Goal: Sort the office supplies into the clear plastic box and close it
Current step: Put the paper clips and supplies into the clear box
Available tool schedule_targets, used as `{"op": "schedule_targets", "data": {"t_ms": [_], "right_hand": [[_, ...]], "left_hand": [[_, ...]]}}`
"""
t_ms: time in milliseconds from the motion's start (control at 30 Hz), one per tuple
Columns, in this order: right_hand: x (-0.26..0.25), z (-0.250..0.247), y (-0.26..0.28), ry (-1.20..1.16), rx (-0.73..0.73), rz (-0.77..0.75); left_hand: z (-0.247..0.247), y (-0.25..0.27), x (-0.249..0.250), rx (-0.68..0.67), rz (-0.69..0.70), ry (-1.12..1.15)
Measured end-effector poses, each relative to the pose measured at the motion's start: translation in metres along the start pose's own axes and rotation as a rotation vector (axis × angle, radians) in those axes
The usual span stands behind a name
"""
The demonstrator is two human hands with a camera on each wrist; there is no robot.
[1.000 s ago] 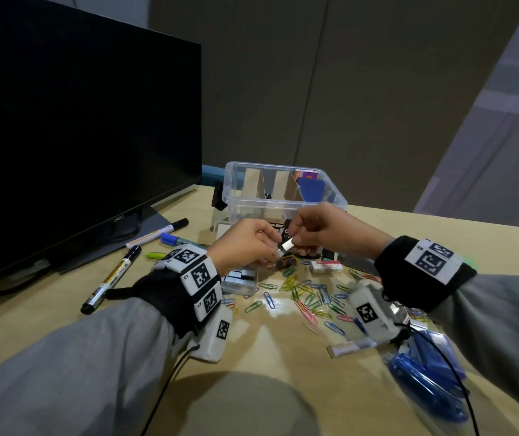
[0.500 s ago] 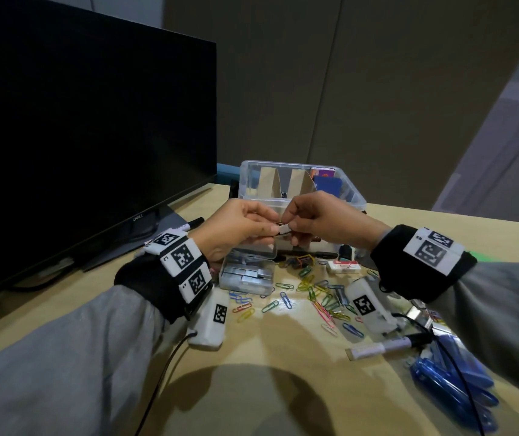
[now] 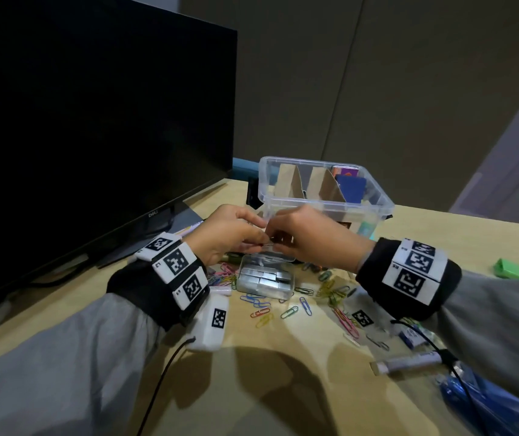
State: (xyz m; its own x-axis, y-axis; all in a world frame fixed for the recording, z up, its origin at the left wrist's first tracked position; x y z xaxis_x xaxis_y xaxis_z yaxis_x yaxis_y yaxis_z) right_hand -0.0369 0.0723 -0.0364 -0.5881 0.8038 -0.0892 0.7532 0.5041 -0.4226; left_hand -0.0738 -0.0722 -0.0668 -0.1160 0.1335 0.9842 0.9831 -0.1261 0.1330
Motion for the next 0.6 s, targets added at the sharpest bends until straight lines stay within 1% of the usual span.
{"op": "schedule_targets", "data": {"t_ms": [67, 133, 267, 367, 433, 533, 600], "right_hand": [[-0.002, 0.006, -0.003, -0.020, -0.046, 0.023], [-0.002, 0.014, -0.005, -0.051, -0.096, 0.080], [-0.003, 0.032, -0.007, -0.090, -0.141, 0.168], [-0.004, 0.043, -0.006, -0.070, -0.183, 0.211], [-0.007, 0.049, -0.006, -0.044, -0.239, 0.220], [-0.012, 0.055, -0.007, -0.002, -0.303, 0.207], [-0.015, 0.058, -0.009, 0.032, -0.320, 0.192]], "left_hand": [[-0.004, -0.001, -0.003, 0.008, 0.001, -0.023], [-0.007, -0.001, -0.006, 0.015, 0.005, -0.058], [-0.010, -0.002, -0.014, 0.029, 0.048, -0.207], [-0.013, -0.004, -0.016, 0.092, 0.104, -0.320], [-0.017, -0.005, -0.015, 0.140, 0.140, -0.437], [-0.020, -0.003, -0.017, 0.109, 0.119, -0.628], [-0.020, -0.002, -0.019, 0.053, 0.075, -0.669]]}}
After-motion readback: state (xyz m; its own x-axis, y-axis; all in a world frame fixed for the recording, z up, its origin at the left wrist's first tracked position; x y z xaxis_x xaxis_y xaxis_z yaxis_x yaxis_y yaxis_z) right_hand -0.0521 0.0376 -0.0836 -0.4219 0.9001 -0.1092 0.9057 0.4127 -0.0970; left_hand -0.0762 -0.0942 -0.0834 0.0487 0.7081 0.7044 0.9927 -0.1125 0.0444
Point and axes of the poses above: each hand's wrist, its own y-axis away from the middle knuckle, its own z-axis out of the palm, x = y × z, the point moved 3 cm from there along -y, towards the middle knuckle, and after that the axes turned 15 degrees about x, right-handed, at the moved point
